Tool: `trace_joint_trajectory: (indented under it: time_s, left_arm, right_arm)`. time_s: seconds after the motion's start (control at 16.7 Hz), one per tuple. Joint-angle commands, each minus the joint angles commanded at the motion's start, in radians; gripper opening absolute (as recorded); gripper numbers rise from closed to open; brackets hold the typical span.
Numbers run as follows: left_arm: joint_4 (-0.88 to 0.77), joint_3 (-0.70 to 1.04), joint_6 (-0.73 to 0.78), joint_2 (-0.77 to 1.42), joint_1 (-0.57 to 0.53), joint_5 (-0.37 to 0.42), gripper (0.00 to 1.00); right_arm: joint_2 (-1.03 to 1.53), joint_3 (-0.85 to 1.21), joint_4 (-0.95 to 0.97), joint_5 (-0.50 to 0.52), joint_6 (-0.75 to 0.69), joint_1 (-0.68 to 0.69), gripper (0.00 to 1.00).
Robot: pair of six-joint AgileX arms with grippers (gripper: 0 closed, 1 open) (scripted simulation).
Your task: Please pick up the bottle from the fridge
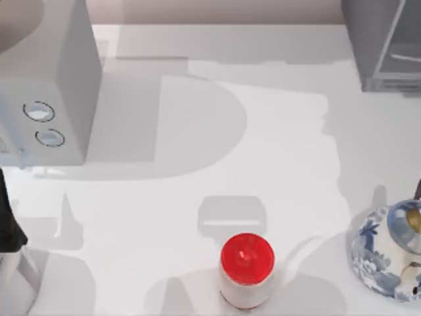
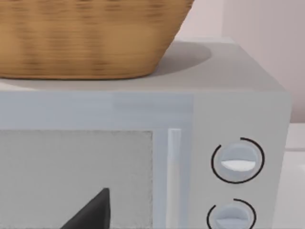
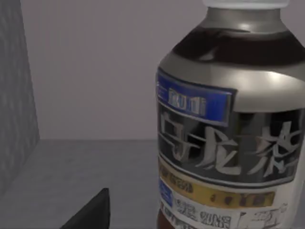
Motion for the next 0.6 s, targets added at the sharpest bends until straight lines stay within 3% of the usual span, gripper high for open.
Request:
trace_joint_trajectory:
  time_s: [0.36, 0.6]
  left_arm:
    - [0.000, 0.000, 0.000, 0.000, 0.000, 0.000, 1.00]
    - [0.000, 0.000, 0.000, 0.000, 0.000, 0.000, 1.00]
  right_arm:
    - [0.121, 0.232, -0.103, 0.027, -0.001, 0.026, 1.00]
    - [0.132, 0.252, -0.116, 0.031, -0.001, 0.029, 1.00]
